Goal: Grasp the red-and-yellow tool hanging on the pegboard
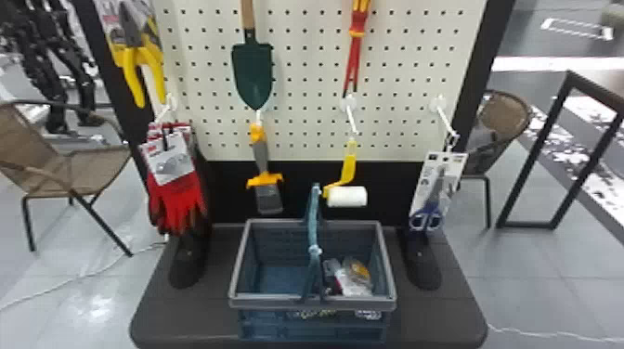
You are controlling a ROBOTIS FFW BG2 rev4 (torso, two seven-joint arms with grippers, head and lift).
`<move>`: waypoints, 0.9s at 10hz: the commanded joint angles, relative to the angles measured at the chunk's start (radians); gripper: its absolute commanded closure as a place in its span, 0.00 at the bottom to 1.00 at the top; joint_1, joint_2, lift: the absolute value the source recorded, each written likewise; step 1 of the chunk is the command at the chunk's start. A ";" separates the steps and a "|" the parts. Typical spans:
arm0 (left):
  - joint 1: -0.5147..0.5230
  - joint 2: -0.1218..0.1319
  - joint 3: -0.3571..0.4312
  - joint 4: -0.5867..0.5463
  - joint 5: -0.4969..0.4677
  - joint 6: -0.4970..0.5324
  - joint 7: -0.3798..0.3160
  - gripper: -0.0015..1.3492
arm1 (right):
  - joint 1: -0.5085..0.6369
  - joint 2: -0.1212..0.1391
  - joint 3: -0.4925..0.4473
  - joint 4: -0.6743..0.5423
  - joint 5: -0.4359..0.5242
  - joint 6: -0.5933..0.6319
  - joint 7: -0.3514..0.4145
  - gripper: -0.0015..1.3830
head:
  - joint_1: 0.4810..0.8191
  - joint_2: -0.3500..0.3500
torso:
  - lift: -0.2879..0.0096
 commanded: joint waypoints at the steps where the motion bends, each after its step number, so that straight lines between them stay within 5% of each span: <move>1: 0.000 0.000 0.000 0.000 -0.002 -0.003 0.000 0.12 | 0.000 0.000 0.000 0.000 0.000 0.000 0.000 0.31 | 0.20 0.50 | 0.63; 6: 0.001 0.000 0.000 0.000 -0.002 -0.003 0.000 0.12 | 0.000 0.000 0.000 -0.013 -0.001 0.000 0.000 0.31 | 0.20 0.50 | 0.63; 9: 0.001 0.000 0.000 -0.002 -0.002 -0.001 0.000 0.12 | -0.014 -0.005 0.000 -0.265 0.048 0.121 0.003 0.31 | 0.20 0.50 | 0.63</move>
